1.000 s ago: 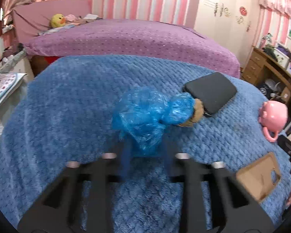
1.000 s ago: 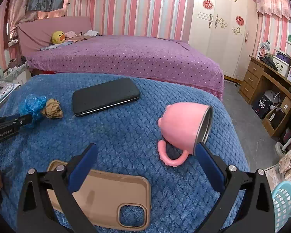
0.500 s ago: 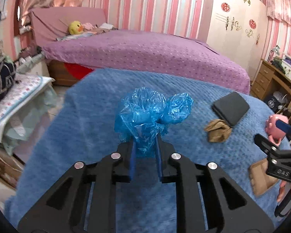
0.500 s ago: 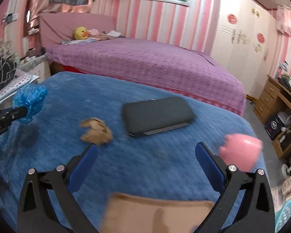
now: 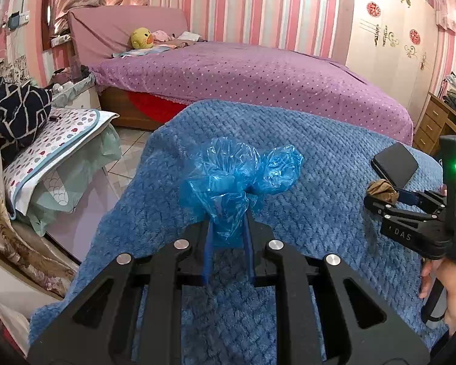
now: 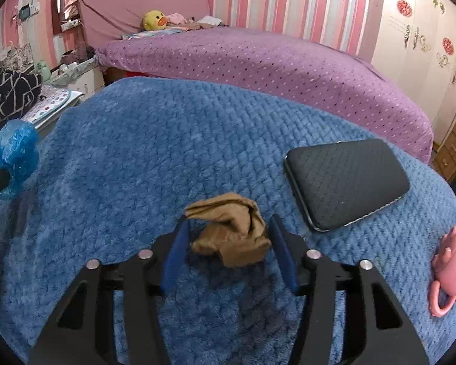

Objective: Collect trash
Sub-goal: 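Grasp the blue plastic bag with the left tool while the right tool grasps the brown crumpled item, then carry the blue bag and brown item in both tools over the blue basket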

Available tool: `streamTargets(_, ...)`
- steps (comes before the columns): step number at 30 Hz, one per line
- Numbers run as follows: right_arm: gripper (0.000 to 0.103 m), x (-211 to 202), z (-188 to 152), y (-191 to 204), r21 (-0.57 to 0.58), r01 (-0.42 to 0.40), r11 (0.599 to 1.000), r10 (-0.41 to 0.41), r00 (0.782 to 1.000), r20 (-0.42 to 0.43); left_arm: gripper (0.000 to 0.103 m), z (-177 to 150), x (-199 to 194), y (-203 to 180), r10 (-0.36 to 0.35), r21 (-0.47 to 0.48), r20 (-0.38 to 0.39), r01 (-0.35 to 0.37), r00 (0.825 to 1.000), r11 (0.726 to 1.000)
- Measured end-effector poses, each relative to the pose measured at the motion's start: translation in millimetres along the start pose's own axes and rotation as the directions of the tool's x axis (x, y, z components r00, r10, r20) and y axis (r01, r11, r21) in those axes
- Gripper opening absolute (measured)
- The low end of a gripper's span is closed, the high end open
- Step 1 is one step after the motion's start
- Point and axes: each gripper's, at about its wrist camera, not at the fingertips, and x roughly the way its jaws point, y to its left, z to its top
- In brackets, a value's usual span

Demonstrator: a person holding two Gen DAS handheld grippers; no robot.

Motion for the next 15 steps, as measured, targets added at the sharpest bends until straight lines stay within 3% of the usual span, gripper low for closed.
streamTargets(7, 0.051, -50.2, -5.4, -16.6, -0.015, 0.046, 0.999, -0.044, 0.994, 0.105, 0.016, 1.2, -14.4, -18.9, -0.007, 0.013, 0.016, 0.006, 1.0, 1.0)
streamTargets(15, 0.051, -138.8, -40.6, -86.2, 0.034, 0.149, 0.988, -0.153, 0.97, 0.188, 0.016, -4.5, -43.0, -72.4, -0.088, 0.076, 0.047, 0.084, 0.995, 0.994)
